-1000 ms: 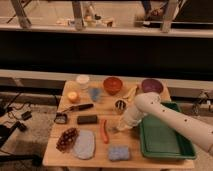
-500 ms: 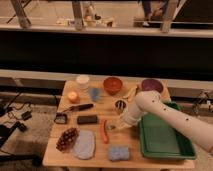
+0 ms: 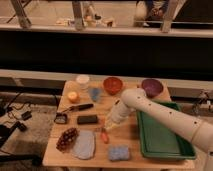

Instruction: Place fork in plastic cup

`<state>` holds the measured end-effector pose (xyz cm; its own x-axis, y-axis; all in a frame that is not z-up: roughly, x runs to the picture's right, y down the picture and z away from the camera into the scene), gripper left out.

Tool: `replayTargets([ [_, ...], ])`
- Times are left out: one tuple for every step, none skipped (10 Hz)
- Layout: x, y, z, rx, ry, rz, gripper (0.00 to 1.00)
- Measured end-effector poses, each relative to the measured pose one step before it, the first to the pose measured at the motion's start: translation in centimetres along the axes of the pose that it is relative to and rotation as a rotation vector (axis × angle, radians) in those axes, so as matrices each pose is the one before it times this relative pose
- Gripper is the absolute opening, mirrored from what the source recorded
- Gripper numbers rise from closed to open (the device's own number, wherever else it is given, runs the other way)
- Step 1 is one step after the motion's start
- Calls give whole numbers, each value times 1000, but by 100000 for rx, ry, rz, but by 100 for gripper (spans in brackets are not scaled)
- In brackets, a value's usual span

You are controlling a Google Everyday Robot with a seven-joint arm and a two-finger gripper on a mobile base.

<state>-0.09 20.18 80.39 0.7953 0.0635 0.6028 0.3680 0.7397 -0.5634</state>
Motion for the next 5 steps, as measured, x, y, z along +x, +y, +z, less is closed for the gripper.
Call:
replayTargets([
  [-1041,-629,252,-359,-795,-2514,18],
  [-1237,-981,-246,25,-755,-3919,18],
  [-663,-775,-404,473,-299,-2620,18],
  [-411,-619,-479,715,-81,-1728,18],
  [-175,-710,-786,1051,161,-1454,18],
])
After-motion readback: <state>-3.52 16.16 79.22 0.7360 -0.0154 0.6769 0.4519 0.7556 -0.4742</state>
